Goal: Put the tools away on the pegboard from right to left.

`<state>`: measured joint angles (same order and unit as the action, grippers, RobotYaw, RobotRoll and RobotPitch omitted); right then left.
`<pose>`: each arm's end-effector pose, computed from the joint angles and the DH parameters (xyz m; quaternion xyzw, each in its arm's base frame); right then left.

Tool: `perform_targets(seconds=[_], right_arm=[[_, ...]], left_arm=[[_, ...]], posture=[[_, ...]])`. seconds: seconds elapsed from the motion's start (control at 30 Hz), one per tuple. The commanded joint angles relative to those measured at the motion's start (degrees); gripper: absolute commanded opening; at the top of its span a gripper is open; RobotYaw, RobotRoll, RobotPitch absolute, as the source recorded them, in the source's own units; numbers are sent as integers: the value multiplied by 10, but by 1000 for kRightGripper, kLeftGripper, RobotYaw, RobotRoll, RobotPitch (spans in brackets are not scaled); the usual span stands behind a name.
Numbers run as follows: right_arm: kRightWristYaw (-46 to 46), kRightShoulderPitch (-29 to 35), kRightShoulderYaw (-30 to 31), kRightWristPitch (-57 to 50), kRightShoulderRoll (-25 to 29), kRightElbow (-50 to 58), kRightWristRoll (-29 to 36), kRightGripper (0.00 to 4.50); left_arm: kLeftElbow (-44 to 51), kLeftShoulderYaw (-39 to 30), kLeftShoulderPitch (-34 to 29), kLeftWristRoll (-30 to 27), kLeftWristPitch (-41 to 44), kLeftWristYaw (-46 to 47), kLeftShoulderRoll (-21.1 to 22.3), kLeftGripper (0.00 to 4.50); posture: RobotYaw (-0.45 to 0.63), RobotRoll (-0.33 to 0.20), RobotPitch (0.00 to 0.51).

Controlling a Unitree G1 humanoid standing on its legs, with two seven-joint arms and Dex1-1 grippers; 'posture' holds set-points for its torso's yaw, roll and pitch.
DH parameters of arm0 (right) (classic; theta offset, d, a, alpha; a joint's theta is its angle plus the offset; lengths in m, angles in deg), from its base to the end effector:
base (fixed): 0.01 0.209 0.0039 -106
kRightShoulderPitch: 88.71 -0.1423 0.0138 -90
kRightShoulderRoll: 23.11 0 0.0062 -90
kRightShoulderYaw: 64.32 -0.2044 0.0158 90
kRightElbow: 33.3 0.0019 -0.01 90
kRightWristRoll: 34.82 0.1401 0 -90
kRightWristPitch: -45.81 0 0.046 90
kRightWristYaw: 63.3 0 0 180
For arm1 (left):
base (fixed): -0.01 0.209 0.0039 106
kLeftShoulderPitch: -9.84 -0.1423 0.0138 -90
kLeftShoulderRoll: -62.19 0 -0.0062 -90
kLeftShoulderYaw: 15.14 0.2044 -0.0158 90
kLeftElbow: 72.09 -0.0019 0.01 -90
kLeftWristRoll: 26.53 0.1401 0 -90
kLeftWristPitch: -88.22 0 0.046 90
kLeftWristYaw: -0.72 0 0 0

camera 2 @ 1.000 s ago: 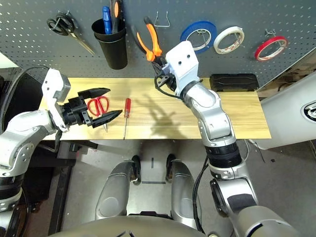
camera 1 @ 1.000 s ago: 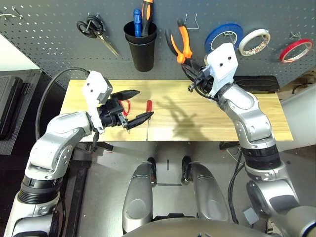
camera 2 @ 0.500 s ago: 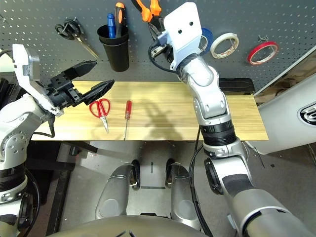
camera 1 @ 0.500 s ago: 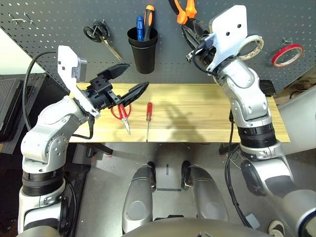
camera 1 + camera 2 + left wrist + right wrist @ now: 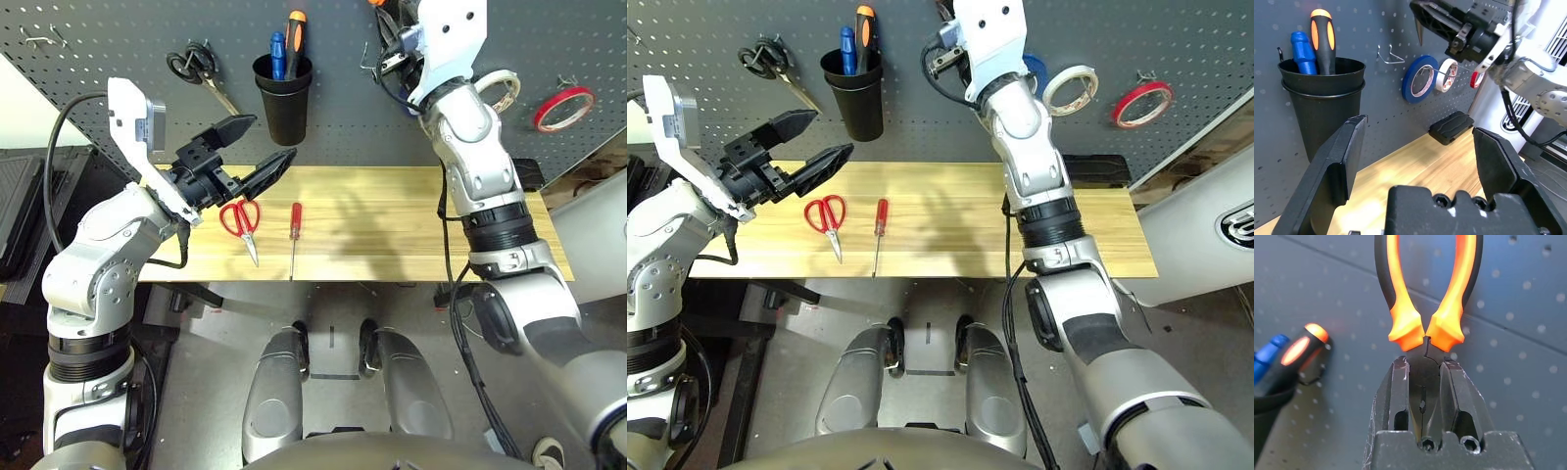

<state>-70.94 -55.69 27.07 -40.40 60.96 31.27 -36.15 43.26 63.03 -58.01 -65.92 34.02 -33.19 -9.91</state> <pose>0.3566 -0.1151 0.2278 -0.1310 -0.2877 0.1442 0.9377 0.2362 0.2300 0.2012 0.0385 -0.1036 -0.3912 0.9137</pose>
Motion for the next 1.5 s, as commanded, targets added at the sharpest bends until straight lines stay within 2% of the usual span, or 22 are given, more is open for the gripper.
perform_targets(seconds=[0.03,0.37,0.77,0.8,0.97,1.5], right_arm=[[16,-16,-12,27,-2,-35,-5,722],[34,-52,-3,107,-21,-145,-15,722],[52,-95,-8,153,-27,-235,-16,722],[53,-99,-8,157,-27,-245,-17,722],[57,-119,-3,180,-27,-296,-25,722],[63,-126,-2,221,-33,-382,-40,722]], left_arm=[[18,4,-6,-12,9,3,-1,4500],[20,7,-10,-9,12,3,3,4500],[27,5,-8,-15,25,13,5,4500],[25,5,-7,-15,25,12,5,4500],[18,5,-1,-13,23,12,6,4500],[27,9,-2,-14,27,22,3,4500]], posture=[[96,0,181],[99,0,187],[115,0,203],[109,0,218],[110,0,211],[120,0,211]])
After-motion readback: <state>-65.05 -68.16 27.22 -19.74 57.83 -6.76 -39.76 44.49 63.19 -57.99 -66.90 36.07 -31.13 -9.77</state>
